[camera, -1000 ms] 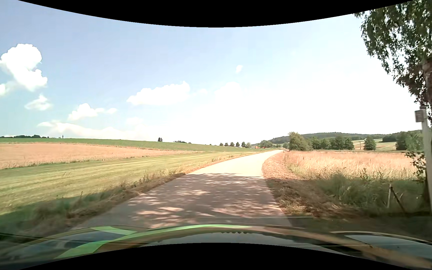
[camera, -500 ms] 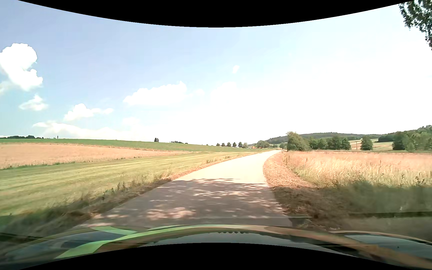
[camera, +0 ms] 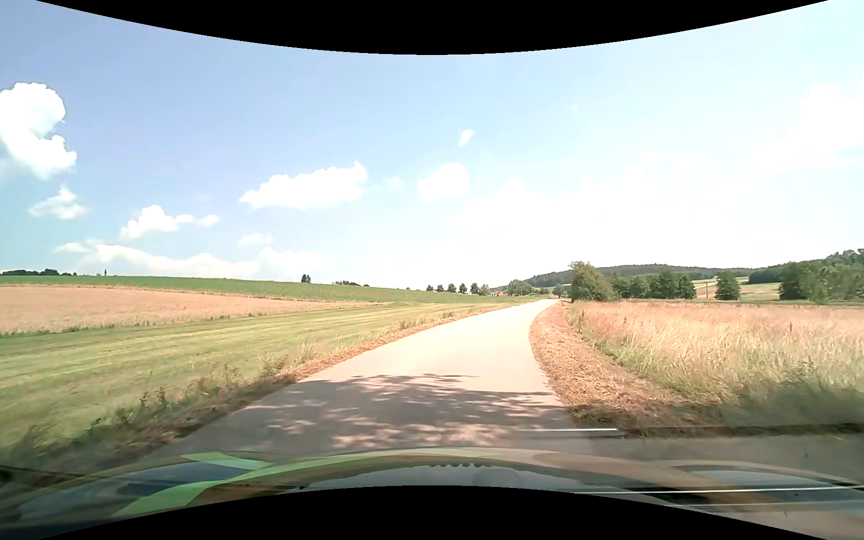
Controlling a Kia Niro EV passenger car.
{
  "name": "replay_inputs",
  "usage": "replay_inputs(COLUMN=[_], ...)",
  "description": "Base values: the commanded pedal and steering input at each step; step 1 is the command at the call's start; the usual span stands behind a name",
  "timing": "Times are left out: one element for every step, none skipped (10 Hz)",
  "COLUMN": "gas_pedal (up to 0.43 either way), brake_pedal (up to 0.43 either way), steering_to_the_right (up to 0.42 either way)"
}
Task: Follow the waypoints while adhering to traffic rules and regulations
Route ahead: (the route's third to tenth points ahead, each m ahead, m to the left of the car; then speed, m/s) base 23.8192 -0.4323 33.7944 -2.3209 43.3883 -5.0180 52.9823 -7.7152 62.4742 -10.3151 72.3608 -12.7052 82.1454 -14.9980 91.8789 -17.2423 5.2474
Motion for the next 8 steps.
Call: replay_inputs(gas_pedal=[0.209,0.209,0.209,0.209,0.209,0.209,0.197,0.189], brake_pedal=[0.0,0.0,0.0,0.0,0.0,0.0,0.0,0.0], steering_to_the_right=[0.026,0.03,0.03,0.03,0.03,0.03,0.03,0.03])
